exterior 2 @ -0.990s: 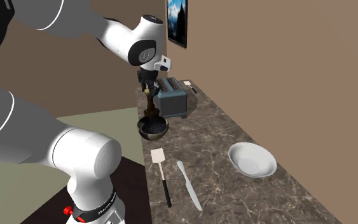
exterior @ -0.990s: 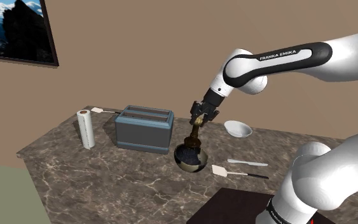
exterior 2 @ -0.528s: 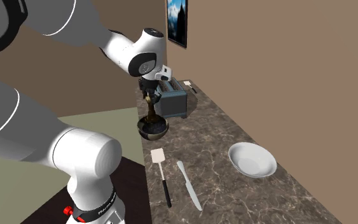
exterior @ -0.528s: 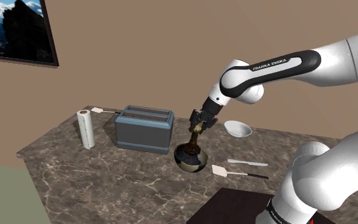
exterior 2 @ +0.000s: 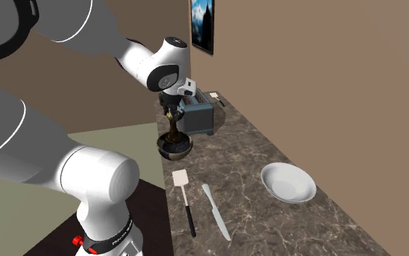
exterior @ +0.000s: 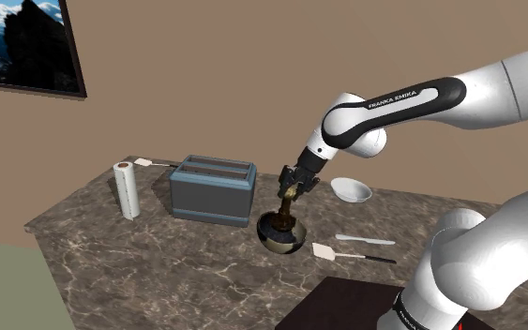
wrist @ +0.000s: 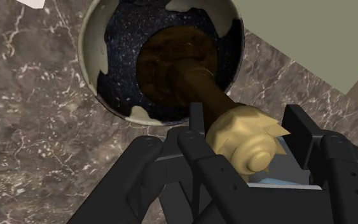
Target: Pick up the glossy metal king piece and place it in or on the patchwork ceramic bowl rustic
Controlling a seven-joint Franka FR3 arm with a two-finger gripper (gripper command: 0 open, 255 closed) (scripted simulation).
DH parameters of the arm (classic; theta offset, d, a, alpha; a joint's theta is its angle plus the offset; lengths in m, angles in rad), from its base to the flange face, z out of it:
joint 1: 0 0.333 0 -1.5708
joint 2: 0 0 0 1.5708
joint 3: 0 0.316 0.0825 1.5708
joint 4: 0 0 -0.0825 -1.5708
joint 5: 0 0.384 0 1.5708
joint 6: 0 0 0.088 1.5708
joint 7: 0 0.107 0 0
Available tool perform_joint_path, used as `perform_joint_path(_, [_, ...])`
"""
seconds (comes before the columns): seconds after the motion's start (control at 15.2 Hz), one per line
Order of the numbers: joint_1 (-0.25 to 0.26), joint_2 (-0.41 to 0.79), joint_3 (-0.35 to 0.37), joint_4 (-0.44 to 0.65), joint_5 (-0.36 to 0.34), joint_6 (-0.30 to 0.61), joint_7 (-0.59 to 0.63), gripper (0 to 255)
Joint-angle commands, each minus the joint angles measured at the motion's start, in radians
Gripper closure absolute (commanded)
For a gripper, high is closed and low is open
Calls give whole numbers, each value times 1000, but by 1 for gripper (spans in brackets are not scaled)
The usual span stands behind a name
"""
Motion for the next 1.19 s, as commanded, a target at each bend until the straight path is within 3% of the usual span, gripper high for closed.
perform_joint_path(0.0, [0, 0, 0, 0, 0, 0, 0, 255])
perform_joint_path(0.07, [0, 0, 0, 0, 0, 0, 0, 0])
perform_joint_path(0.4, [0, 0, 0, 0, 0, 0, 0, 0])
perform_joint_path(0.66, [-48, -99, -8, 51, -60, -153, 33, 0])
perform_joint_path(1.12, [-48, -99, -8, 51, -60, -153, 33, 0])
